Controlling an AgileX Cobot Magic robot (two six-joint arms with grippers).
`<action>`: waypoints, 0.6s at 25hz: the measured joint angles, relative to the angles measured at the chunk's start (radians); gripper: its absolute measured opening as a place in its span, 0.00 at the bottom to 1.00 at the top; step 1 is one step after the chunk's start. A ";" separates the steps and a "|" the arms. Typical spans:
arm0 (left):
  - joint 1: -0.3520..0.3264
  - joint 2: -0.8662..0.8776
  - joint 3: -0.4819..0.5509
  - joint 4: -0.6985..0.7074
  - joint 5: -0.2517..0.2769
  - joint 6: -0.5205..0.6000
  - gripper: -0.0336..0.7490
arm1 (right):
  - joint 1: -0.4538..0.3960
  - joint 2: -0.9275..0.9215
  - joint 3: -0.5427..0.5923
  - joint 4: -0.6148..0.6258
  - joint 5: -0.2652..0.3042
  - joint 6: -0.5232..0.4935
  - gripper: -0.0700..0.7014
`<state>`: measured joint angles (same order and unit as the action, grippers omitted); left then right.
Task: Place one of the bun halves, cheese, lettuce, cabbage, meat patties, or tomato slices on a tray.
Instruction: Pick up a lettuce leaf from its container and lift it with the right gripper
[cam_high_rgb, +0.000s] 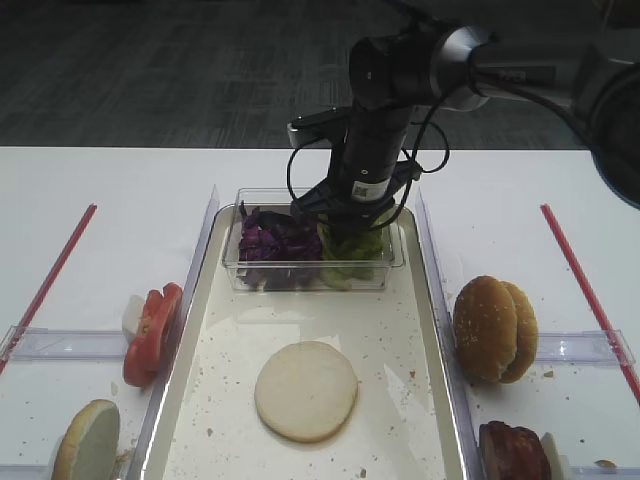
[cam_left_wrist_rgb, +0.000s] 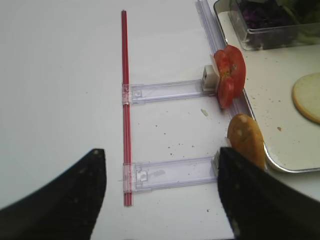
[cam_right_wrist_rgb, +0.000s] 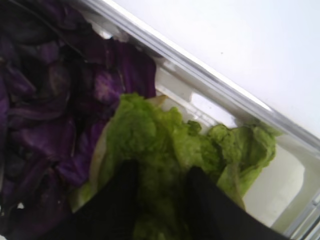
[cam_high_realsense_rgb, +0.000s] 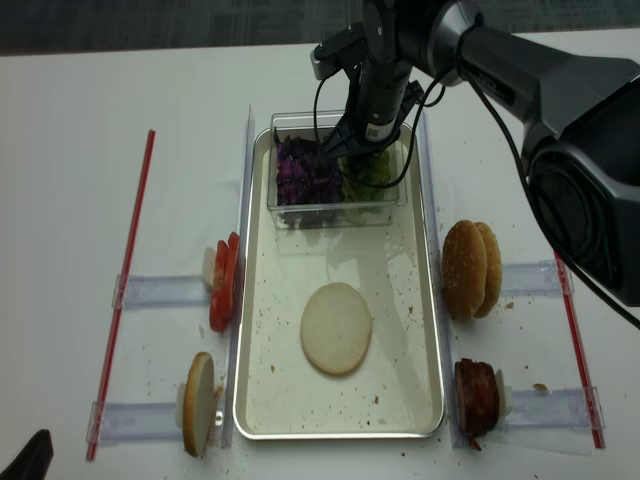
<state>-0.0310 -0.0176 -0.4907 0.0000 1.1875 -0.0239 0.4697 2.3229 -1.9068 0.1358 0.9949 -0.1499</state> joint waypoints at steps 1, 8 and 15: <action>0.000 0.000 0.000 0.000 0.000 0.000 0.61 | 0.000 0.000 0.000 0.000 0.000 0.000 0.43; 0.000 0.000 0.000 0.000 0.000 0.000 0.61 | 0.000 0.000 0.000 -0.005 0.008 0.000 0.24; 0.000 0.000 0.000 0.000 0.000 0.000 0.61 | 0.000 0.000 0.000 -0.009 0.014 0.000 0.20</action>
<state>-0.0310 -0.0176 -0.4907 0.0000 1.1875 -0.0239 0.4697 2.3229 -1.9068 0.1263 1.0087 -0.1499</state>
